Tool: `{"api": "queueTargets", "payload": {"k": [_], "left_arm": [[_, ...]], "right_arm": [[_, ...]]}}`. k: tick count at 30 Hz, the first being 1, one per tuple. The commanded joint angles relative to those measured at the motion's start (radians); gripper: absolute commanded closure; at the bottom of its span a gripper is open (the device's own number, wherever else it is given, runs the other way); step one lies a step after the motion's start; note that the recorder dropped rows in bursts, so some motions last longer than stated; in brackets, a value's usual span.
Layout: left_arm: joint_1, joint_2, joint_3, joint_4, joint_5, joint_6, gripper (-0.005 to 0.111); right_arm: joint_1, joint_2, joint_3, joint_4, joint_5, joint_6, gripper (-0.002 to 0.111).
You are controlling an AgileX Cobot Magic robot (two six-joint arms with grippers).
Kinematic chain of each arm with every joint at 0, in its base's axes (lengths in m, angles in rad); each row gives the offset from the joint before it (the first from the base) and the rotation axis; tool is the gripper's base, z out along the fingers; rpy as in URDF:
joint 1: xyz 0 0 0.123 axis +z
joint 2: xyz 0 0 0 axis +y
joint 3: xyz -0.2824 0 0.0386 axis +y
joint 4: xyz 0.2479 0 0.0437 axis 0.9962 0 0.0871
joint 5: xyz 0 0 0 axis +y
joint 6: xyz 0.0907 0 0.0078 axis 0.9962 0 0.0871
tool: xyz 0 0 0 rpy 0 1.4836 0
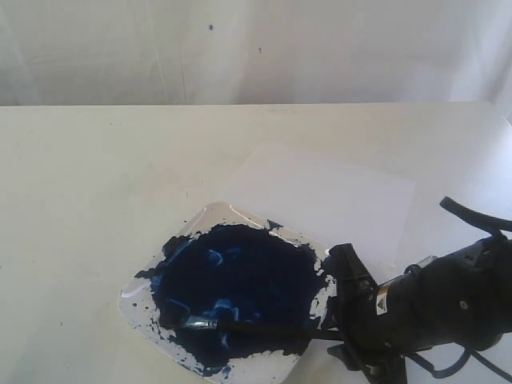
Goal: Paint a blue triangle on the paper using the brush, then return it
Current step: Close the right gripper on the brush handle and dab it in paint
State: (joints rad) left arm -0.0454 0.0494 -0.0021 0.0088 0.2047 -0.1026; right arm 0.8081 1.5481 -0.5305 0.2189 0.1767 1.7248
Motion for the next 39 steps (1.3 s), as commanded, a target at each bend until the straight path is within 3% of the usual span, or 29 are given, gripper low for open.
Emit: {"api": "queueTargets", "payload": {"k": [1, 11, 21, 39], "left_arm": [[-0.006, 0.005, 0.002, 0.0, -0.003, -0.007, 0.107], [-0.006, 0.005, 0.002, 0.0, -0.003, -0.007, 0.107], [-0.006, 0.005, 0.002, 0.0, -0.003, -0.007, 0.107], [-0.006, 0.005, 0.002, 0.0, -0.003, -0.007, 0.107]], "right_arm": [[-0.011, 0.001, -0.003, -0.016, 0.0, 0.019, 0.087], [-0.011, 0.001, -0.003, -0.018, -0.007, 0.058, 0.091], [-0.011, 0.001, -0.003, -0.04, -0.009, 0.083, 0.105], [-0.012, -0.053, -0.003, -0.04, -0.084, 0.119, 0.105]]}}
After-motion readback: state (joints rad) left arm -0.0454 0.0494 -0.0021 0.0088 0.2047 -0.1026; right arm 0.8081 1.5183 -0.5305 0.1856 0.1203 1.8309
